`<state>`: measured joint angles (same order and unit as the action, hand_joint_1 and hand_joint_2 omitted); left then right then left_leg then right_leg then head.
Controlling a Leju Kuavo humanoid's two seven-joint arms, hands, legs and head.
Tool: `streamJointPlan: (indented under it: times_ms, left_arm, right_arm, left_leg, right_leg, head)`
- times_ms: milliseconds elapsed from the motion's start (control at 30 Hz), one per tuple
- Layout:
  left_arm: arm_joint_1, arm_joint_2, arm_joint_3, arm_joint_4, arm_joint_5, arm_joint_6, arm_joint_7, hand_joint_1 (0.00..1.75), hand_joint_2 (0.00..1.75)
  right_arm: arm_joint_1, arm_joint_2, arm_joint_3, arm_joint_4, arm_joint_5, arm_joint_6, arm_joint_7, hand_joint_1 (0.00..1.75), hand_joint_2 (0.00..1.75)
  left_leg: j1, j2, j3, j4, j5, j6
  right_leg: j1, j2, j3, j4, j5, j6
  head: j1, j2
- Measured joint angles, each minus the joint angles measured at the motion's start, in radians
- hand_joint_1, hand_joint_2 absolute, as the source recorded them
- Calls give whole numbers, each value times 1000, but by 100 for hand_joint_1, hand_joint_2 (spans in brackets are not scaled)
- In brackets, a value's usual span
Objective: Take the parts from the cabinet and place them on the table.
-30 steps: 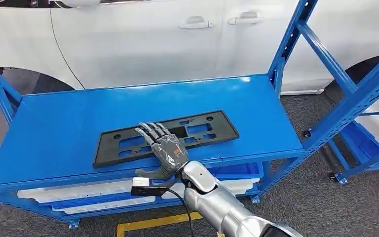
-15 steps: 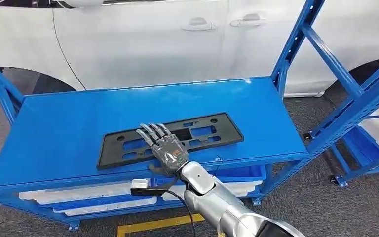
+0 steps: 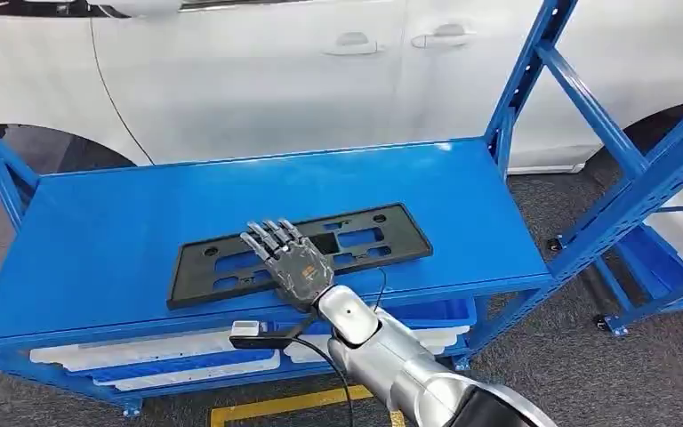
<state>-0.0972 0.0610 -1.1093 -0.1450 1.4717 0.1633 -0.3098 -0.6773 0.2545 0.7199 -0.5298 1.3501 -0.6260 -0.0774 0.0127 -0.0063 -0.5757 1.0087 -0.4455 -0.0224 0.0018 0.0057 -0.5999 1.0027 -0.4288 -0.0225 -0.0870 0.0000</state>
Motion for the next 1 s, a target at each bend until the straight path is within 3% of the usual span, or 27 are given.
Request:
streamJointPlan:
  times_ms: [33, 67, 133, 167, 200, 233, 300, 333, 367, 400, 433, 467, 533, 567, 667, 700, 733, 767, 833, 867, 967, 1000]
  left_arm:
    - [0, 1, 0, 0, 0, 0, -2, 0, 0]
    - [0, 1, 0, 0, 0, -1, -3, 0, 0]
    - [-1, 1, -2, 0, 0, -5, -3, 0, 0]
    - [0, 0, -3, 0, 0, -5, -3, 0, 0]
    - [1, 0, -4, 0, 0, -5, -3, 0, 0]
    - [2, 1, -4, 0, 0, -5, -3, 0, 0]
    - [1, 3, -6, 0, 0, -5, -3, 0, 0]
    - [0, 3, -6, 0, 0, -5, -2, 0, 0]
    - [-3, 3, -8, 0, 0, -5, 0, 0, 0]
    - [-4, 3, -10, 0, 0, -4, 1, 0, 0]
    - [-3, 3, -11, 0, 0, -4, 1, 0, 0]
    - [-1, 3, -11, 0, 0, -4, 2, 0, 0]
    - [-3, 1, -12, 0, 0, -4, 1, 0, 0]
    - [-4, 1, -12, 0, 0, -4, 1, 0, 0]
    - [-4, 2, -12, 0, 0, -4, 0, 0, 0]
    - [-3, 2, -12, 0, 0, -5, 0, 0, 0]
    - [-2, 2, -12, 0, 0, -6, -2, 0, 0]
    - [-2, 2, -12, 0, 0, -8, -3, 0, 0]
    - [-3, 2, -12, 0, 0, -12, -7, 0, 0]
    - [-3, 1, -13, 0, 0, -16, -11, 0, 0]
    - [-4, 2, -13, 0, 0, -20, -16, 0, 0]
    - [-4, 2, -13, 0, 0, -20, -17, 0, 0]
  right_arm:
    - [-7, 7, 3, 8, 9, 3, 8, 0, 175]
    - [-16, 15, 7, 14, 16, 8, 14, 0, 175]
    - [-31, 24, 15, 37, 34, 23, 32, 0, 175]
    - [-33, 27, 17, 45, 37, 26, 35, 0, 175]
    - [-35, 29, 19, 54, 41, 30, 39, 0, 175]
    - [-36, 31, 20, 58, 43, 33, 44, 0, 175]
    - [-47, 39, 25, 71, 48, 38, 53, 0, 175]
    - [-53, 42, 26, 77, 48, 45, 55, 0, 175]
    - [-60, 46, 26, 82, 45, 56, 55, 0, 175]
    - [-63, 47, 26, 88, 42, 61, 57, 0, 175]
    - [-63, 48, 26, 92, 42, 64, 57, 33, 175]
    - [-64, 50, 26, 96, 42, 67, 57, 168, 175]
    - [-68, 52, 26, 103, 40, 73, 59, 175, 175]
    - [-72, 52, 26, 106, 38, 78, 58, 175, 175]
    - [-72, 52, 26, 120, 31, 92, 58, 175, 175]
    - [-72, 52, 26, 125, 30, 95, 59, 175, 175]
    - [-72, 52, 26, 129, 27, 98, 63, 175, 175]
    - [-73, 52, 26, 132, 24, 101, 66, 175, 175]
    - [-80, 52, 22, 137, 19, 108, 74, 175, 175]
    - [-84, 51, 19, 140, 16, 109, 82, 175, 175]
    - [-95, 45, 10, 148, 14, 125, 99, 175, 175]
    - [-97, 42, 4, 151, 14, 126, 103, 175, 175]
  left_leg:
    - [4, 2, -8, 19, -13, -2]
    - [5, 1, -27, 62, -43, -3]
    - [6, 1, -101, 215, -116, -9]
    - [6, 1, -136, 282, -135, -13]
    - [7, 1, -151, 305, -128, -15]
    - [7, 2, -143, 284, -106, -15]
    - [8, 2, -68, 120, -10, -13]
    - [8, 3, -29, 35, 20, -11]
    - [1, 2, -18, 21, 0, -5]
    - [2, -1, -22, 21, 5, 8]
    - [2, -1, -24, 21, 6, 11]
    - [0, -2, -24, 21, 6, 16]
    - [7, 0, -21, 14, 12, 29]
    - [8, 0, -22, 14, 12, 33]
    - [7, 1, -24, 14, 12, 39]
    - [7, 1, -24, 14, 12, 39]
    - [7, 0, -24, 14, 12, 39]
    - [7, -1, -23, 14, 12, 39]
    - [6, -2, -20, 14, 11, 36]
    - [6, -1, -20, 13, 11, 34]
    - [7, -1, -22, 10, 13, 13]
    - [6, -1, -19, 4, 15, 6]
  right_leg:
    - [-3, -3, 10, -13, 5, -3]
    - [-5, -4, 12, -15, 5, -9]
    - [-2, -5, 12, -13, 3, -11]
    - [-1, -6, 12, -11, 2, -13]
    - [1, -6, 11, -8, 0, -14]
    - [1, -5, 11, -6, -2, -15]
    - [0, -3, 12, 5, -10, -10]
    - [1, -3, 11, 13, -16, -5]
    - [9, -2, 6, 21, -20, 2]
    - [8, -1, 3, 22, -20, 5]
    - [8, -1, 3, 22, -19, 7]
    - [6, -2, 5, 19, -18, 12]
    - [3, -1, 1, 32, -30, 24]
    - [3, -2, -15, 67, -57, 30]
    - [-7, -2, -122, 292, -158, 42]
    - [-8, -2, -141, 326, -159, 42]
    - [-8, -3, -137, 313, -138, 42]
    - [-8, -3, -110, 255, -98, 38]
    - [-4, -3, -24, 77, -13, 23]
    - [2, -3, 2, 22, -20, 15]
    - [10, -3, -3, 20, -16, 9]
    - [10, -3, -1, 13, -12, 2]
  head:
    - [0, 0]
    - [0, 0]
    - [0, 0]
    - [0, 0]
    - [0, 0]
    - [0, 0]
    - [0, 0]
    - [0, 0]
    - [0, 0]
    - [0, 0]
    - [0, 0]
    - [0, 0]
    - [0, 0]
    - [0, 0]
    - [0, 0]
    - [0, 0]
    - [0, 0]
    - [0, 0]
    - [0, 0]
    - [0, 0]
    - [0, 0]
    - [0, 0]
